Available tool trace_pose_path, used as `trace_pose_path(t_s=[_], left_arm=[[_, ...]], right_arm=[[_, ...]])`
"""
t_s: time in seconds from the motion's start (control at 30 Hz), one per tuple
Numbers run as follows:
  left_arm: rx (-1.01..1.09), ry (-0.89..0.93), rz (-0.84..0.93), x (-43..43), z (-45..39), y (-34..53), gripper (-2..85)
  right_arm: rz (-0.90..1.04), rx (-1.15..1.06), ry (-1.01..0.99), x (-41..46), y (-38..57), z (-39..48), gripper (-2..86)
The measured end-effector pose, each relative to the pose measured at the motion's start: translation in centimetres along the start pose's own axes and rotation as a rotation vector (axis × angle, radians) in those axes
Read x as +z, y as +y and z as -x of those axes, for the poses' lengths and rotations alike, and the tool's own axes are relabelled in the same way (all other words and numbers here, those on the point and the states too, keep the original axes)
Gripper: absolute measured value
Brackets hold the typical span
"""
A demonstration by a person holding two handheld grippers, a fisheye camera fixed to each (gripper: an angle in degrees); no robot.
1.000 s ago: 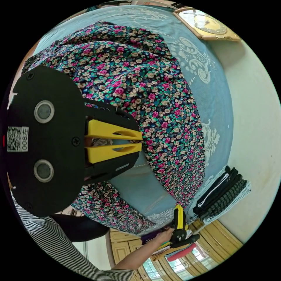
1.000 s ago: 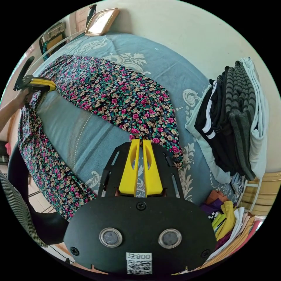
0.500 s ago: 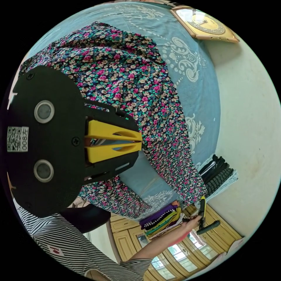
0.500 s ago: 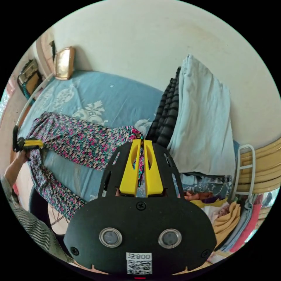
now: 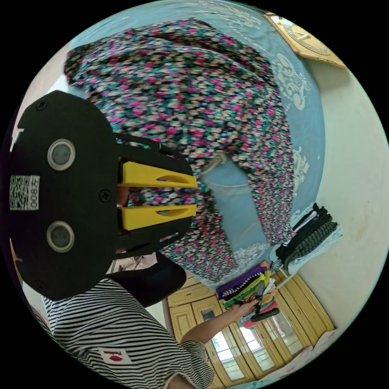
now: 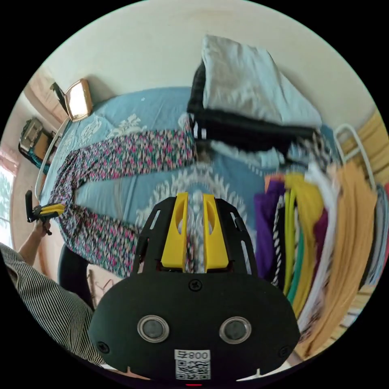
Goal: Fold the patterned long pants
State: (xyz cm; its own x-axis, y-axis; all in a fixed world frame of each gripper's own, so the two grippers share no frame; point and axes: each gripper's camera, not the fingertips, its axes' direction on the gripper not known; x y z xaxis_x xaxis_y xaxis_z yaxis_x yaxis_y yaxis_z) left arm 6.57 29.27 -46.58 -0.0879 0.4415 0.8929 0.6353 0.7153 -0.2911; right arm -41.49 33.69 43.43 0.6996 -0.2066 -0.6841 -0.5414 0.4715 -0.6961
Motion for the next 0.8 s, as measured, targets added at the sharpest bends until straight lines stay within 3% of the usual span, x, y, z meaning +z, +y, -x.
trace_pose_path(t_s=[0.2,0.47,0.6,0.8], left_arm=[[-0.351,-0.061,-0.041,-2.9,2.9,11.8,7.4],[-0.876,-0.135,-0.266,-7.2,10.0,27.4,8.8],[-1.014,-0.173,-0.335,-7.4,12.5,31.5,9.0],[-1.078,-0.089,-0.450,-6.8,15.6,34.8,7.2]], right_arm=[[0.222,0.223,-0.115,5.0,13.6,-3.4,7.5],[0.222,0.269,-0.110,6.1,16.2,-4.0,7.3],[0.241,0.278,-0.094,5.9,16.2,-3.7,6.3],[0.282,0.251,-0.028,5.7,15.6,-1.8,2.8]])
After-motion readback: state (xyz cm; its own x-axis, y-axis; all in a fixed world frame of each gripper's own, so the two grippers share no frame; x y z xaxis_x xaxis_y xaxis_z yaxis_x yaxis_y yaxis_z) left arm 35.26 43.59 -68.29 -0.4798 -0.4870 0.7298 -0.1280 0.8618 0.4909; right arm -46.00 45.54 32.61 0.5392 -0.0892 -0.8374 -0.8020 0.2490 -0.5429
